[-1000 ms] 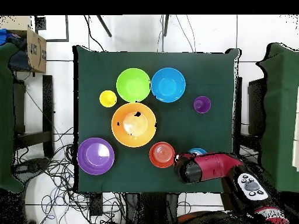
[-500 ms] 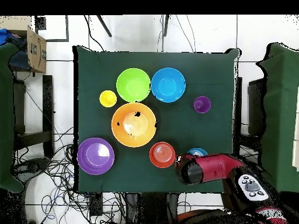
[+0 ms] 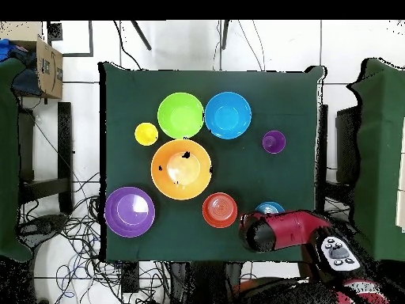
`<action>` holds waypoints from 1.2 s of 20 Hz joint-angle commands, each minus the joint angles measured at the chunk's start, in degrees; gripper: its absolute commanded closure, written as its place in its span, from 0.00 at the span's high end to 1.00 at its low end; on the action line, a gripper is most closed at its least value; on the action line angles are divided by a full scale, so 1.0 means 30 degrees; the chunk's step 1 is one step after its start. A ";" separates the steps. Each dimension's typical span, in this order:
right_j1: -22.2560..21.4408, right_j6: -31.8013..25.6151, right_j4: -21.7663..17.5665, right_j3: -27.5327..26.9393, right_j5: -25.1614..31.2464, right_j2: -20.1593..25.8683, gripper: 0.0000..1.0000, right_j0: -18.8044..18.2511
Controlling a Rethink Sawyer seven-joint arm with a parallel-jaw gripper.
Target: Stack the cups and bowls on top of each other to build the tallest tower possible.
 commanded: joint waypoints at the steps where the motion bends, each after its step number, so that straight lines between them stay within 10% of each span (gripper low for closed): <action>1: 0.1573 0.1399 -0.1559 -0.2145 -0.2382 -0.0206 1.00 0.1446; 19: 0.1909 0.0537 -0.0750 -0.1966 -0.2746 -0.0036 1.00 0.1165; 20: 0.1895 0.0502 -0.0751 -0.1958 -0.2722 -0.0012 0.00 0.1134; 24: 0.1884 0.0557 -0.0817 -0.2101 -0.2704 -0.0217 0.00 0.1355</action>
